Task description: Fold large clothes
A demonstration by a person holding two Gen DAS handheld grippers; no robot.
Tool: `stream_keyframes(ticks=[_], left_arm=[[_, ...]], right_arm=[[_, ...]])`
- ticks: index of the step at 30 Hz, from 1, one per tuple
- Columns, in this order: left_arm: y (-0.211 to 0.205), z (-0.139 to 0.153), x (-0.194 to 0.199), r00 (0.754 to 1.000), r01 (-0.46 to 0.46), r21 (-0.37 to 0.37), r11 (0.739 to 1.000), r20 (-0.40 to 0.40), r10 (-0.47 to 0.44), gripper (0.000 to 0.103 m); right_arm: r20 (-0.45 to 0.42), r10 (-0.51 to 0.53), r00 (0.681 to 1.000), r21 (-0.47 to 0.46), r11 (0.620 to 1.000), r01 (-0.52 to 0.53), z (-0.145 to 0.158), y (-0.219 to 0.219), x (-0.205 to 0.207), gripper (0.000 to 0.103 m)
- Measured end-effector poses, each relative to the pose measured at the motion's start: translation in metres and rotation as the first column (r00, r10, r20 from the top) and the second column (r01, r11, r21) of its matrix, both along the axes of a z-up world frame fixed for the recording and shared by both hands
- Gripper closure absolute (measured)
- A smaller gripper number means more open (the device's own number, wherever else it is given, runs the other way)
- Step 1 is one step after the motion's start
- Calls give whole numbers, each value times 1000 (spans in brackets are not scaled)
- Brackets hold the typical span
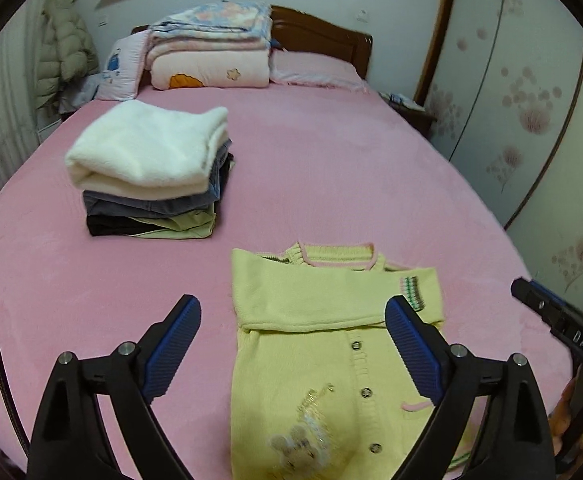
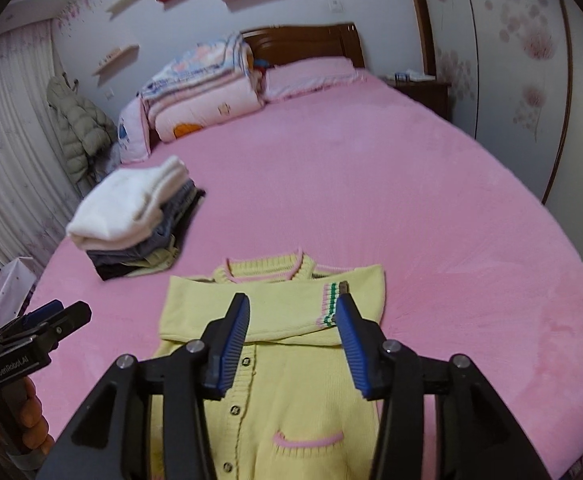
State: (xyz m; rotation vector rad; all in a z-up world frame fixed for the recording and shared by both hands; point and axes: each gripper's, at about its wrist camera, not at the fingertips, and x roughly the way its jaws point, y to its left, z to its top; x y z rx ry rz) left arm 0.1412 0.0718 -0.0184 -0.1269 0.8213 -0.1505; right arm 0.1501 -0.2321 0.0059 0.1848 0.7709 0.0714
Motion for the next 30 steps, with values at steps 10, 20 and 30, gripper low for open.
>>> stream_keyframes(ticks=[10, 20, 30], left_arm=[[12, 33, -62, 998, -24, -55, 998, 58, 28, 10], [14, 42, -109, 998, -30, 5, 1000, 58, 29, 10], [26, -27, -119, 1000, 21, 9, 1000, -13, -21, 10]], right_arm=[[57, 33, 998, -7, 999, -33, 30, 4, -60, 56], [87, 48, 995, -9, 999, -47, 37, 4, -105, 56], [45, 48, 998, -83, 996, -44, -7, 0, -134, 50]])
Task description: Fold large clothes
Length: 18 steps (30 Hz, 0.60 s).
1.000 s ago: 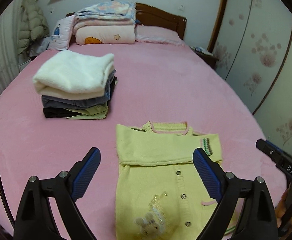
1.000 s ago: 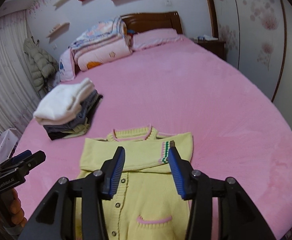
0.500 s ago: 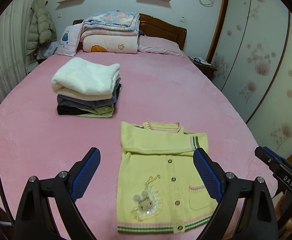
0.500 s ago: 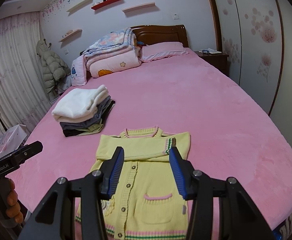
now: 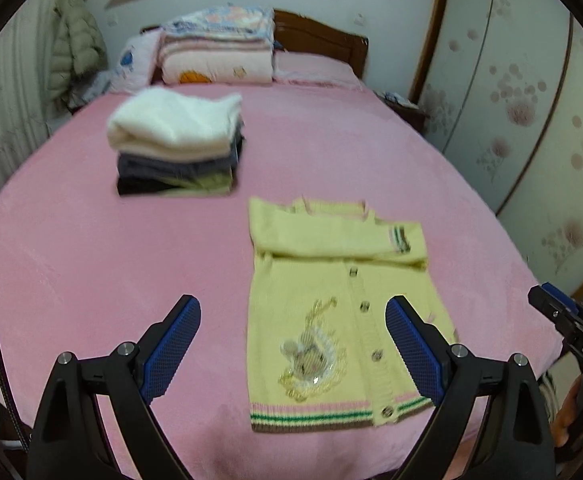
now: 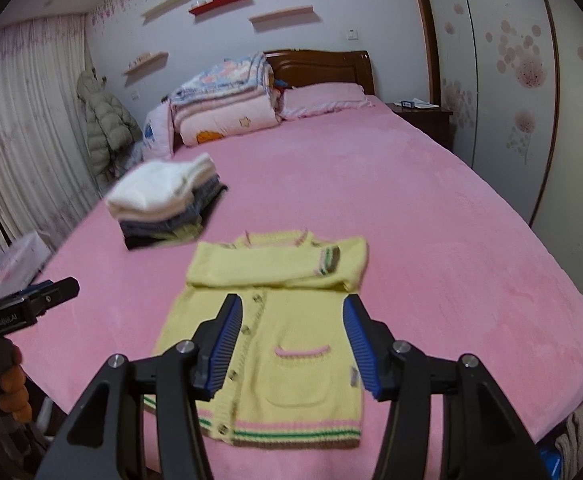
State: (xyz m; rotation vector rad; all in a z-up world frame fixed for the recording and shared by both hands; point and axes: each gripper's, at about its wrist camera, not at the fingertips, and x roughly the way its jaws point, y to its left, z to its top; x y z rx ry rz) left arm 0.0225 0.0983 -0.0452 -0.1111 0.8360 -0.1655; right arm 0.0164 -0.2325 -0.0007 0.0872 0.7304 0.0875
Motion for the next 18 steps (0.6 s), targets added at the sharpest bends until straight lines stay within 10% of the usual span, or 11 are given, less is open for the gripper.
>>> stream_keyframes(ticks=[8, 18], left_arm=[[19, -105, 8, 983, -17, -24, 1000, -181, 12, 10], [17, -161, -2, 945, 52, -162, 985, -310, -101, 27]], right_arm=[[-203, -49, 978, -27, 999, 44, -85, -22, -7, 50], [-380, -28, 924, 109, 991, 75, -149, -43, -6, 50]])
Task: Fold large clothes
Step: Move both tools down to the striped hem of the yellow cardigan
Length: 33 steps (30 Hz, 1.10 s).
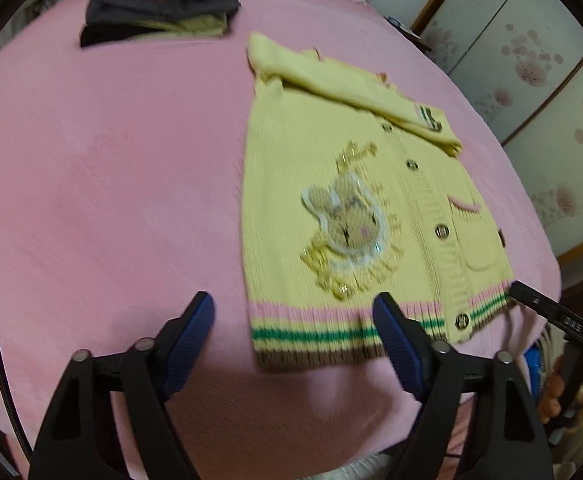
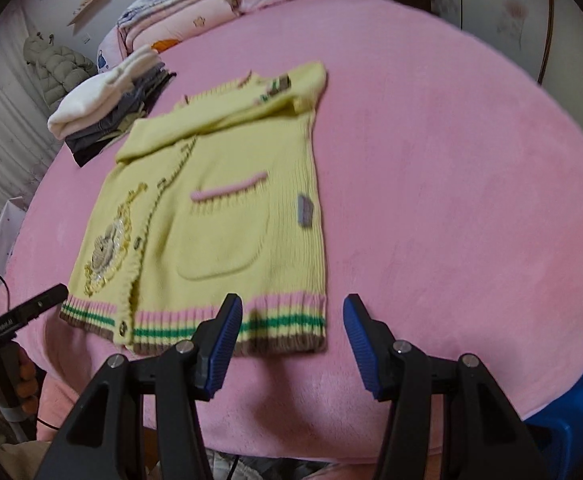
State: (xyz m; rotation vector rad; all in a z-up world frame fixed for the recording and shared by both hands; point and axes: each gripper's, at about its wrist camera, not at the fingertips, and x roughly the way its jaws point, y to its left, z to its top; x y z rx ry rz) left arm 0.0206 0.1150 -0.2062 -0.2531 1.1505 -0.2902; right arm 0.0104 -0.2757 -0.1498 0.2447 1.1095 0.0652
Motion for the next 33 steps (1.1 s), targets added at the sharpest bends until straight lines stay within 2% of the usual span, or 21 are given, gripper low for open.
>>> stream_keyframes(ticks=[6, 11, 14, 16, 18, 24, 27, 29, 31, 32, 33], left_arm=[[2, -16, 4, 1000, -12, -43, 999, -8, 12, 27], [-5, -19, 4, 1000, 21, -1, 1000, 3, -21, 27], [-4, -19, 1, 1000, 29, 8, 1000, 10, -29, 27], [-1, -16, 1, 1000, 25, -10, 1000, -3, -25, 27], [2, -15, 0, 1000, 26, -41, 999, -16, -26, 27], [9, -20, 5, 998, -2, -105, 995, -59, -4, 27], [6, -22, 8, 998, -2, -101, 995, -69, -5, 27], [1, -23, 9, 997, 9, -72, 997, -73, -14, 29], [-8, -21, 10, 996, 35, -39, 999, -82, -38, 49], [-13, -21, 11, 994, 51, -52, 997, -91, -56, 73], [-17, -21, 13, 991, 65, -85, 994, -113, -74, 92]], right_arm=[[11, 8, 1000, 32, 999, -8, -6, -1, 0, 50], [11, 27, 1000, 22, 999, -27, -12, 1, 3, 51], [7, 50, 999, 15, 999, -50, -14, 4, 4, 60], [6, 65, 998, 18, 998, -65, -13, 7, 5, 74], [6, 84, 996, 17, 996, -84, -12, 12, 5, 81], [3, 90, 996, 20, 996, -90, -14, 14, 6, 84], [4, 87, 996, 22, 996, -87, -15, 14, 6, 84], [5, 91, 996, 13, 996, -91, -15, 15, 6, 84], [3, 89, 996, 17, 996, -89, -15, 15, 7, 84], [3, 88, 996, 19, 996, -88, -15, 16, 7, 84], [2, 89, 996, 19, 996, -89, -15, 16, 7, 85]])
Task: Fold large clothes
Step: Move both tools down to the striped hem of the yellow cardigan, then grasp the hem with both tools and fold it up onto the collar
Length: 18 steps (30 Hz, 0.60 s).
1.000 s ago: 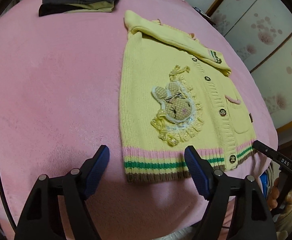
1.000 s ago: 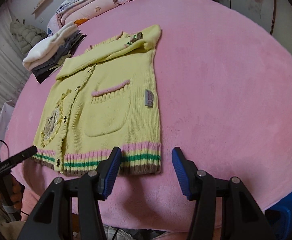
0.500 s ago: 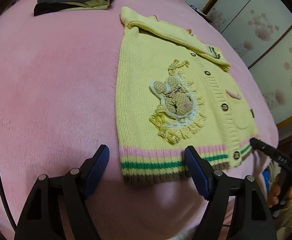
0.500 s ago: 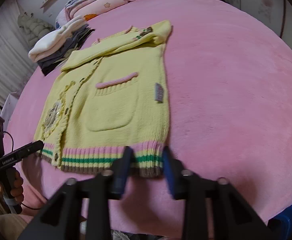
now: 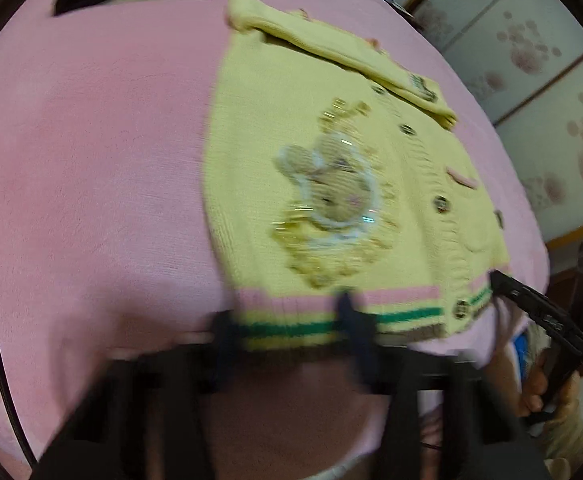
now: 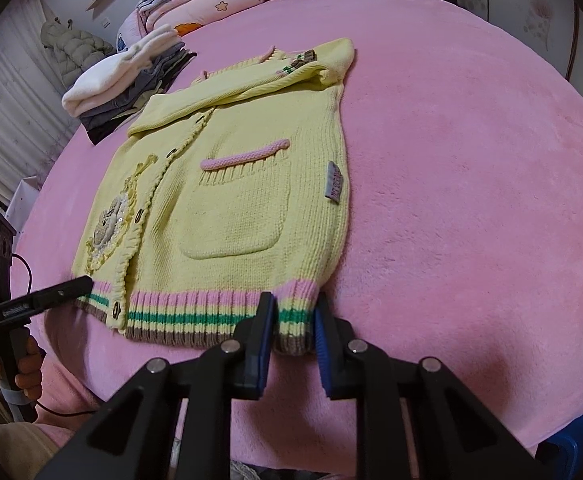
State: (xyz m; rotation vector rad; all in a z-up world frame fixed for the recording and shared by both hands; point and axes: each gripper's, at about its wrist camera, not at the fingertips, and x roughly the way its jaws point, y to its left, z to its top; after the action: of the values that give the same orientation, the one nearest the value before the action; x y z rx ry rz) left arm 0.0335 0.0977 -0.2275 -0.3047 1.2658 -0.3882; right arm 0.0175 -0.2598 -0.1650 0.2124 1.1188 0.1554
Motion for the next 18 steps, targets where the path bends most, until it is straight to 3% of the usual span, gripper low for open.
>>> stream_keyframes(ticks=[2, 7, 12, 18], left_arm=[[-6, 0, 3, 1000, 7, -25, 1000, -22, -8, 92], [-13, 20, 8, 999, 34, -71, 997, 17, -33, 94], [-8, 70, 34, 992, -1, -189, 982, 126, 25, 94], [8, 111, 104, 967, -99, -241, 965, 204, 151, 94]], right_arm=[[-1, 14, 1000, -1, 1000, -14, 1, 1, 0, 89], [7, 90, 996, -35, 995, -89, 16, 14, 6, 92], [125, 121, 985, 23, 992, -124, 64, 17, 24, 92], [261, 55, 964, 119, 989, -89, 117, 0, 95, 92]])
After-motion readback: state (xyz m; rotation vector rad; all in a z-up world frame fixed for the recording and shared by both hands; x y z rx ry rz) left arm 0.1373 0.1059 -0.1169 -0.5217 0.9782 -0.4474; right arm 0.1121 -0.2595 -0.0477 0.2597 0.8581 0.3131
